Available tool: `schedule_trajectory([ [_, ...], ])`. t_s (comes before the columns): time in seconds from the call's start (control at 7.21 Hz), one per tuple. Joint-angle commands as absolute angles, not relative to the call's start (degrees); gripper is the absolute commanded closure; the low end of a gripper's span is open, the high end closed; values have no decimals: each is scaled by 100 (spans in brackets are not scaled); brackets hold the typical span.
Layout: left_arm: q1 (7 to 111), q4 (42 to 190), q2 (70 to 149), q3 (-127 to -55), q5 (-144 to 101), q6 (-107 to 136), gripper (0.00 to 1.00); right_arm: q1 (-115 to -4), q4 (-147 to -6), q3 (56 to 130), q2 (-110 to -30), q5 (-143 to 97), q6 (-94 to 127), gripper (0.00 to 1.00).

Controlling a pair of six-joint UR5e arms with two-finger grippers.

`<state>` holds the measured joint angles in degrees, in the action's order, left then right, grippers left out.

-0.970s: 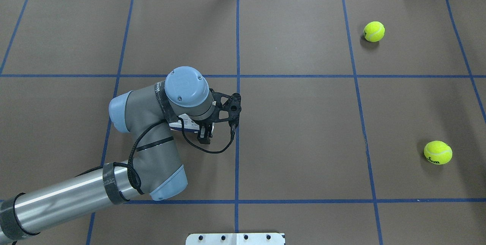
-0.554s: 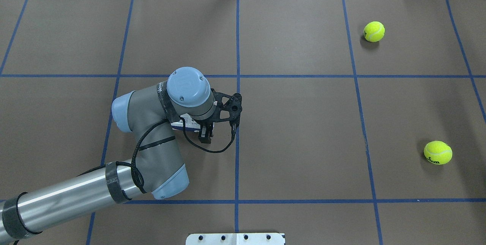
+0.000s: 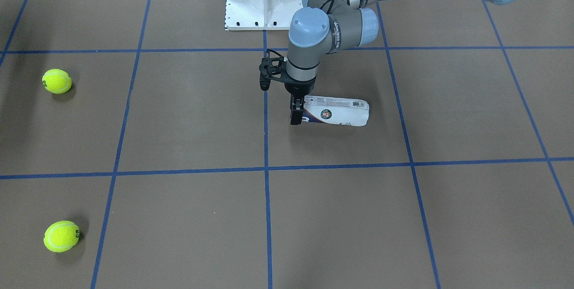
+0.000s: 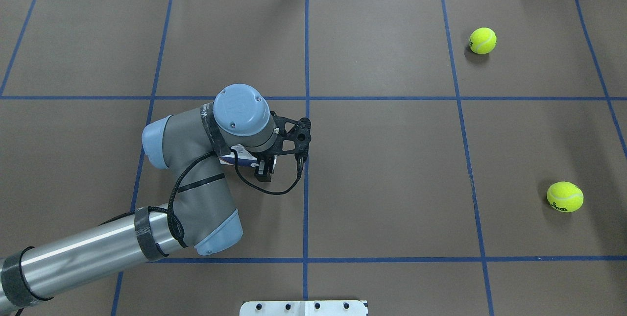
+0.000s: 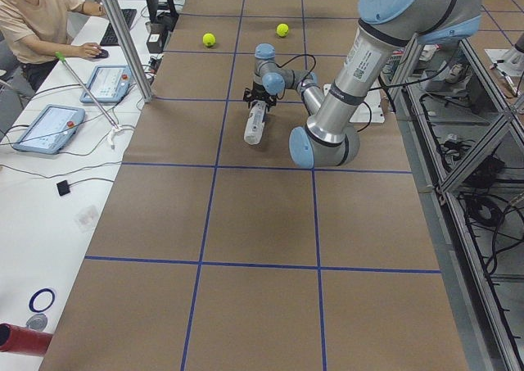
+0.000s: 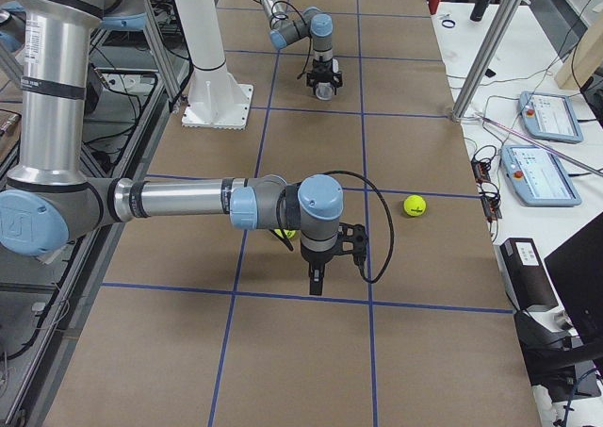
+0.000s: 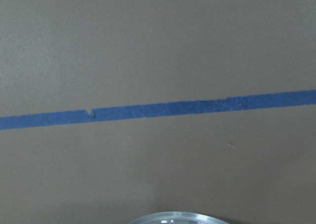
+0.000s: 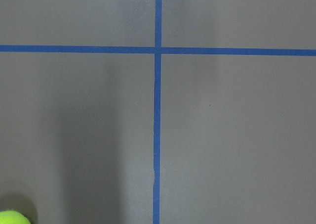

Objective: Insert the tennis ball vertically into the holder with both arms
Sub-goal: 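Close the left gripper around the white can, then lift the can with the left gripper and turn it upright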

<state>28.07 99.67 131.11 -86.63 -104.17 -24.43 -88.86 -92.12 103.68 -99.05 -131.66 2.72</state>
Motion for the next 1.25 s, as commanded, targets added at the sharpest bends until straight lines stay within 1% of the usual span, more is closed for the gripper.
schedule_trajectory([
  [0.0,2830,9967,13104,-8675,-10311,-2443,24,-8886,-9211,10371,-9905,-13166,272,0],
  [0.28,2839,9967,13104,-8745,-10257,-2443,25,-8886,-9211,10371,-9905,-13166,272,0],
  [0.55,2926,9941,13131,-9348,-10292,-2365,23,-8886,-9211,10380,-9905,-13166,272,0],
  [0.83,3294,10089,13244,-9798,-10362,-1789,23,-8886,-9211,10371,-9897,-13166,272,0],
  [1.11,3384,11558,13272,-9739,-10503,-736,23,-8886,-9211,10371,-9861,-13166,272,0],
])
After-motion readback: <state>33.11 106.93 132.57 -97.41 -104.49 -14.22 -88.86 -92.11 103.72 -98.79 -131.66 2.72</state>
